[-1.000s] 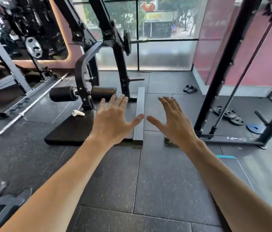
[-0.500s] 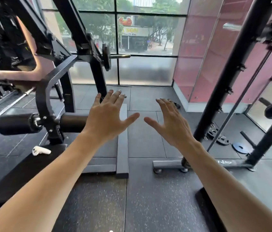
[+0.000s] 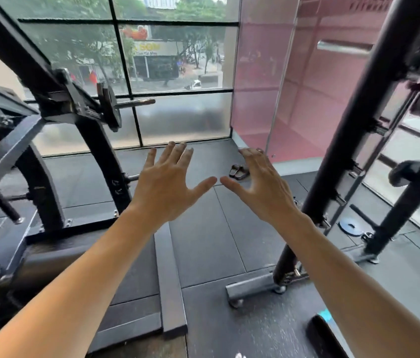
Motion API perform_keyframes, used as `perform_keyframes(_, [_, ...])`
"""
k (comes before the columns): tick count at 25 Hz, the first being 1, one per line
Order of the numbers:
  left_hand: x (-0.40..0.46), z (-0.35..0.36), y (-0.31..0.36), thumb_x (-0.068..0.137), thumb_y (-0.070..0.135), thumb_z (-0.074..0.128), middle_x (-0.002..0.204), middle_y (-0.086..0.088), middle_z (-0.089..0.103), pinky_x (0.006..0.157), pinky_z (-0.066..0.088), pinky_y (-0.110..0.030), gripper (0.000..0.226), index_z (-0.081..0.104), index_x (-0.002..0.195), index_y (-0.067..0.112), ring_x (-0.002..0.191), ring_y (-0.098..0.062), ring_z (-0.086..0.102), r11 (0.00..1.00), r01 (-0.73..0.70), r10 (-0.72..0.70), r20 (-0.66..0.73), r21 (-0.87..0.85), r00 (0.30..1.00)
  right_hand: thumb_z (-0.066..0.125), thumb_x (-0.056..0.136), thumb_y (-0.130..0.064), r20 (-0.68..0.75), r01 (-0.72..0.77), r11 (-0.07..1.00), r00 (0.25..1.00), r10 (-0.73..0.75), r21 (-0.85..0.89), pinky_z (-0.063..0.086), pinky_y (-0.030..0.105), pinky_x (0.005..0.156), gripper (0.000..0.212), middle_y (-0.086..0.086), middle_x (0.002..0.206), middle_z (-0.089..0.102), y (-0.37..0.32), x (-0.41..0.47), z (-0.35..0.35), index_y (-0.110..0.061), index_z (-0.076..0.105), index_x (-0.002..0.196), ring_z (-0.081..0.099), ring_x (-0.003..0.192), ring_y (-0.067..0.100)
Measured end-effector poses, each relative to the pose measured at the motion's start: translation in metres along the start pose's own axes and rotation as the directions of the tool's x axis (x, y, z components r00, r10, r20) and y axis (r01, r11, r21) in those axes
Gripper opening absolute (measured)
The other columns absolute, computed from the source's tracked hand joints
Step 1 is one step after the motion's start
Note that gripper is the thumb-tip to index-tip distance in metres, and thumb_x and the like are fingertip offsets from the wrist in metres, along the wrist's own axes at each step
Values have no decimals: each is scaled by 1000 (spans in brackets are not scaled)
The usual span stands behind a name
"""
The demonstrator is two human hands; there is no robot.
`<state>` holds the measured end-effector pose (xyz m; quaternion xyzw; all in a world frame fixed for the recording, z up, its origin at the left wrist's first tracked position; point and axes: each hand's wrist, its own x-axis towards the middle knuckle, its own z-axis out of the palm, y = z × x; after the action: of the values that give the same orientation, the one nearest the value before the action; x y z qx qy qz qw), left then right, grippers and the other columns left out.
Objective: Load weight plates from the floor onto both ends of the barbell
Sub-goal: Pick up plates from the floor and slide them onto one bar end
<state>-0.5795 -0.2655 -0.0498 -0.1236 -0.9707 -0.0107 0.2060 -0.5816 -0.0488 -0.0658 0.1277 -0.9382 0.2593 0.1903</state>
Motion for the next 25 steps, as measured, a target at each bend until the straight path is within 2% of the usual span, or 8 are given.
perform_keyframes(5, [131,72,10,82,85,7,166,-1,21,126,7,-45,104,25,158,18,155,-16,11,998,-51,51,12,-24,999,47,89,-73,-19,-68,997,997,68,41,28,52,119,84,-8,162,28,91,105,35,-27,27,155,16,153,17])
perform_keyframes(9, [244,106,23,82,85,9,166,-2,22,126,9,-45,103,27,157,17,155,-17,12,995,-89,90,4,-45,996,44,88,-76,-46,-119,992,992,121,38,27,49,120,87,-8,164,24,161,199,37,-27,24,156,11,154,14])
perform_keyframes(12, [319,128,24,84,83,13,166,-3,23,126,9,-47,100,27,157,16,154,-18,14,994,-101,99,-28,-44,995,43,86,-78,-56,-109,994,993,108,0,32,50,117,88,-8,162,26,198,267,36,-26,25,155,16,153,16])
perform_keyframes(14, [355,146,17,84,84,13,166,-4,23,125,10,-48,100,27,157,17,154,-19,14,995,-94,94,-16,-34,995,38,84,-82,-46,-85,996,995,84,-31,35,53,114,91,-7,161,27,215,303,43,-27,25,155,23,151,19])
perform_keyframes(18, [421,192,-7,83,86,12,165,-5,25,124,12,-52,102,29,157,18,154,-21,16,994,-100,99,-9,-42,995,30,80,-88,-16,-100,993,995,99,-70,29,56,117,96,-6,166,19,250,367,72,-30,19,156,10,154,16])
perform_keyframes(22, [503,244,-33,81,86,10,166,-4,23,125,12,-51,103,27,157,19,155,-21,14,986,-140,141,2,-90,990,31,81,-87,-23,-120,986,993,118,-119,28,56,118,95,-3,165,20,288,434,104,-29,19,155,12,154,19])
perform_keyframes(25, [576,289,-53,83,86,13,165,-4,24,124,12,-51,100,28,157,20,154,-21,16,971,-198,199,-8,-135,980,30,80,-88,-50,-198,967,980,192,-160,24,54,121,97,-1,166,19,323,492,130,-28,19,157,11,154,20])
